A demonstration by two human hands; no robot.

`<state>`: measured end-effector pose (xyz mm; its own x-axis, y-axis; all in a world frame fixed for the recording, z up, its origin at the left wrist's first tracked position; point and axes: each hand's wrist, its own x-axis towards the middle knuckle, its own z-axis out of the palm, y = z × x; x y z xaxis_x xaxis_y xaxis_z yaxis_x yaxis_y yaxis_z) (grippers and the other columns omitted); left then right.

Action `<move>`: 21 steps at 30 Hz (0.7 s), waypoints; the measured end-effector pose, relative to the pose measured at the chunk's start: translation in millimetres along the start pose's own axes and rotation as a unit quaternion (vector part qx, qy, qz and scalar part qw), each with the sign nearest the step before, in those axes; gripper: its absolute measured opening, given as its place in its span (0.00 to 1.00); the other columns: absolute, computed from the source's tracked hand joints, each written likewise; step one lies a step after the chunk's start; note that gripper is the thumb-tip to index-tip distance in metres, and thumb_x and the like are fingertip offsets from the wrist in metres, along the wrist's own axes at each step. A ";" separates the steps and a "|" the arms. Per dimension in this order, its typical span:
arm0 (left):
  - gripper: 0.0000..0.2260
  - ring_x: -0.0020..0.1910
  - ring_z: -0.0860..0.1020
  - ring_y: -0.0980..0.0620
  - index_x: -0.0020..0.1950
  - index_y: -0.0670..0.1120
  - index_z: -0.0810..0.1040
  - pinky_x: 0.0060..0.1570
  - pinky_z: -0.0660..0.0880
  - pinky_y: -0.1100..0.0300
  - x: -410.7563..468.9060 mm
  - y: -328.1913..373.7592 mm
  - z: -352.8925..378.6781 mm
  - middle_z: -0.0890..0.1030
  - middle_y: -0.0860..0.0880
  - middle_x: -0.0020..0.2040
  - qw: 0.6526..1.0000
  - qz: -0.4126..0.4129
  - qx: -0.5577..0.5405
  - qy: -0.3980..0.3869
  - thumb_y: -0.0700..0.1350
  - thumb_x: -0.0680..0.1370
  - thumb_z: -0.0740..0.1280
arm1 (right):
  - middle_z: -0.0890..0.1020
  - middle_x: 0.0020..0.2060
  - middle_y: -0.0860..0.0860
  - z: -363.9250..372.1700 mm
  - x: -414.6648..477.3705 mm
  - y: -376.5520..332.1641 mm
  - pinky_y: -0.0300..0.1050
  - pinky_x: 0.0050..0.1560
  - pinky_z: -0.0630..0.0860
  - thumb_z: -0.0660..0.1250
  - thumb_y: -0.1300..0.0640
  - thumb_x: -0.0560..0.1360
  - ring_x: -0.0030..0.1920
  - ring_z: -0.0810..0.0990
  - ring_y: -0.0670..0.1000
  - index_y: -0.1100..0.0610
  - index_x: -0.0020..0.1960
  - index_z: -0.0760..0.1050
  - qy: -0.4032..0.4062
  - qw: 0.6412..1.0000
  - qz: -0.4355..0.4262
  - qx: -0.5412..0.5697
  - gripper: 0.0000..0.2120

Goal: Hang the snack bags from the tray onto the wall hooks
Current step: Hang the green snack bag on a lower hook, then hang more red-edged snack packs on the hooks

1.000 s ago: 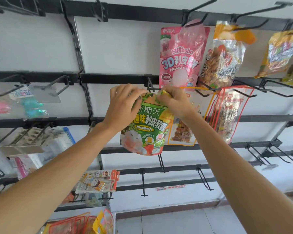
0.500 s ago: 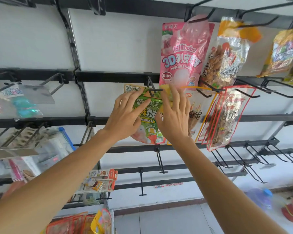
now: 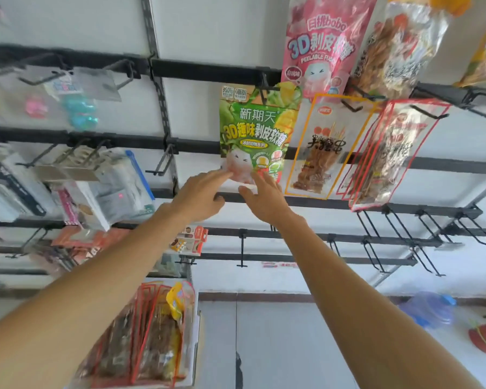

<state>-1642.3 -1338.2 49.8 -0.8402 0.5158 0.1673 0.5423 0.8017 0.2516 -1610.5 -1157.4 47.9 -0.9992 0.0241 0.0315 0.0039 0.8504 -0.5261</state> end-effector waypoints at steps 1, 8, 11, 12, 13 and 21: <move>0.29 0.73 0.67 0.43 0.79 0.50 0.61 0.69 0.64 0.48 -12.7 -0.8 3.1 0.65 0.47 0.77 1.000 -0.018 0.020 -0.004 0.43 0.78 0.65 | 0.56 0.80 0.53 8.9 -8.1 -2.4 0.61 0.75 0.57 0.58 0.41 0.81 0.78 0.54 0.61 0.50 0.78 0.59 -0.017 1.000 -0.005 0.003 0.29; 0.26 0.71 0.69 0.44 0.77 0.50 0.65 0.67 0.65 0.49 -117.5 -15.5 10.0 0.70 0.47 0.73 0.986 -0.124 0.099 -0.047 0.49 0.79 0.64 | 0.54 0.80 0.52 56.2 -71.6 -17.9 0.60 0.76 0.55 0.58 0.39 0.81 0.79 0.53 0.59 0.48 0.80 0.56 -0.101 0.989 -0.069 -0.085 0.31; 0.26 0.68 0.72 0.44 0.76 0.51 0.66 0.64 0.67 0.49 -169.8 -20.7 19.9 0.73 0.47 0.71 0.981 -0.150 0.108 -0.056 0.49 0.78 0.64 | 0.55 0.80 0.52 86.1 -100.0 -29.5 0.61 0.76 0.56 0.60 0.39 0.80 0.78 0.52 0.60 0.47 0.80 0.56 -0.160 0.982 -0.088 -0.051 0.32; 0.26 0.69 0.70 0.43 0.77 0.52 0.65 0.66 0.66 0.47 -185.5 -23.4 22.6 0.71 0.46 0.72 0.979 -0.165 0.102 -0.070 0.49 0.78 0.64 | 0.56 0.80 0.51 97.0 -106.4 -34.6 0.60 0.76 0.56 0.60 0.39 0.80 0.78 0.53 0.61 0.46 0.80 0.56 -0.175 0.980 -0.088 -0.030 0.32; 0.27 0.72 0.67 0.43 0.78 0.52 0.63 0.69 0.63 0.45 -200.1 -26.7 24.9 0.68 0.46 0.75 0.974 -0.188 0.094 -0.089 0.50 0.79 0.63 | 0.56 0.80 0.51 107.0 -111.7 -41.0 0.60 0.76 0.56 0.60 0.38 0.80 0.78 0.53 0.61 0.46 0.80 0.56 -0.189 0.977 -0.093 -0.019 0.32; 0.26 0.72 0.69 0.43 0.77 0.52 0.64 0.68 0.66 0.46 -277.2 -75.1 31.0 0.69 0.47 0.74 0.953 -0.268 0.080 -0.118 0.53 0.79 0.62 | 0.58 0.79 0.52 171.8 -131.3 -93.0 0.62 0.75 0.58 0.59 0.38 0.79 0.78 0.53 0.61 0.45 0.80 0.56 -0.272 0.953 -0.126 -0.025 0.32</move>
<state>-1450.2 -1532.0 -45.0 -0.9839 0.0582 -0.1689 0.0436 0.9950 0.0894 -1486.4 -1329.9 -53.3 -0.8405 -0.4501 -0.3014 -0.2517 0.8172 -0.5184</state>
